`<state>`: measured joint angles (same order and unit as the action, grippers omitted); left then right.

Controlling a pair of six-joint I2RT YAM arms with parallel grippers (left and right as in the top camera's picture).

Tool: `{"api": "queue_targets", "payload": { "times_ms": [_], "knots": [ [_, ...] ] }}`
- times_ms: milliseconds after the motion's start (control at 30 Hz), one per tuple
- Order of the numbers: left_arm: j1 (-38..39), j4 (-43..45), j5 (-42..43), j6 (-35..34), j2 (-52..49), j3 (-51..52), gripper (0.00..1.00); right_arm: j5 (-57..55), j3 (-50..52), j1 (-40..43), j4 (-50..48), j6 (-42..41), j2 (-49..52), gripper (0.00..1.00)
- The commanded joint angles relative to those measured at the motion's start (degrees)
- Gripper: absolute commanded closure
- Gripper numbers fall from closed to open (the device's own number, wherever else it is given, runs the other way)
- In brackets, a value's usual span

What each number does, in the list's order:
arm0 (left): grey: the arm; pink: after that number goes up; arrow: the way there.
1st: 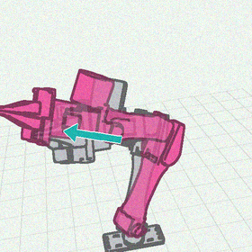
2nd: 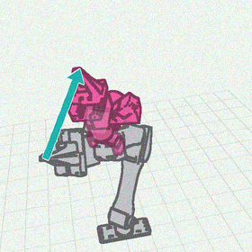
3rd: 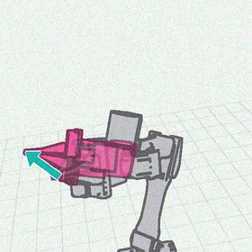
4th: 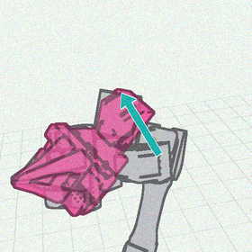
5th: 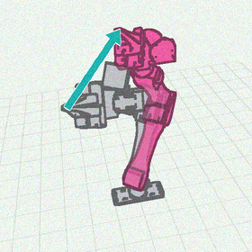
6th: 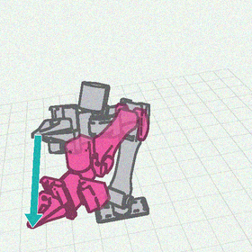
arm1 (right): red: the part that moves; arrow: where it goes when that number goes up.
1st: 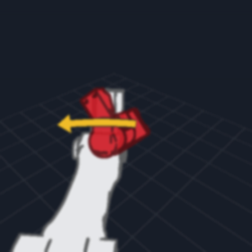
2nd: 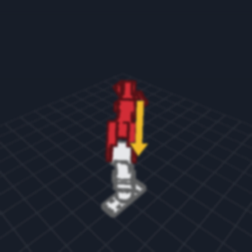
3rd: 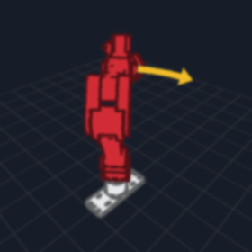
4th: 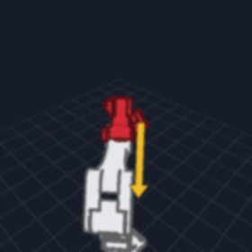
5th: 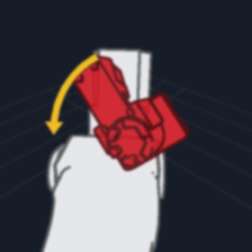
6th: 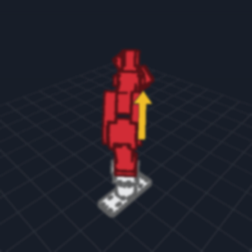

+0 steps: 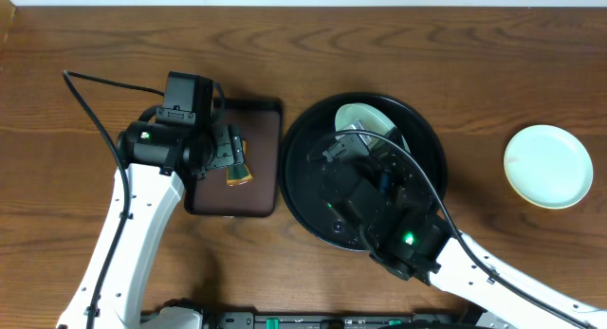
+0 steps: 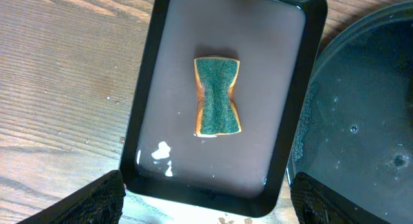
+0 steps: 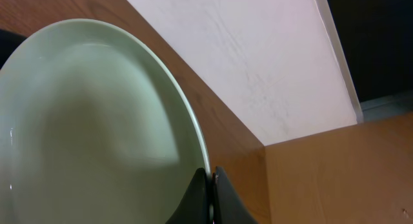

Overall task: Clean dirty plates on tray and stack at the side
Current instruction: 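Lift the second mint-green plate by its rim with the right gripper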

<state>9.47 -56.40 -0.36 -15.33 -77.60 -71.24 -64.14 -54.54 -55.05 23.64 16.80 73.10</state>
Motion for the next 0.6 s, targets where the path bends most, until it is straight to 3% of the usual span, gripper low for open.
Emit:
{"api": "queue_targets", "payload": {
  "times_ms": [0,567],
  "knots": [
    [-0.2,-0.1,-0.1,0.3,0.0,-1.0,0.17,-2.1,-0.3,-0.9,-0.3,0.2,-1.0,0.99],
    [-0.2,-0.1,-0.1,0.3,0.0,-1.0,0.17,-2.1,-0.3,-0.9,-0.7,0.2,-1.0,0.99]
  ]
}}
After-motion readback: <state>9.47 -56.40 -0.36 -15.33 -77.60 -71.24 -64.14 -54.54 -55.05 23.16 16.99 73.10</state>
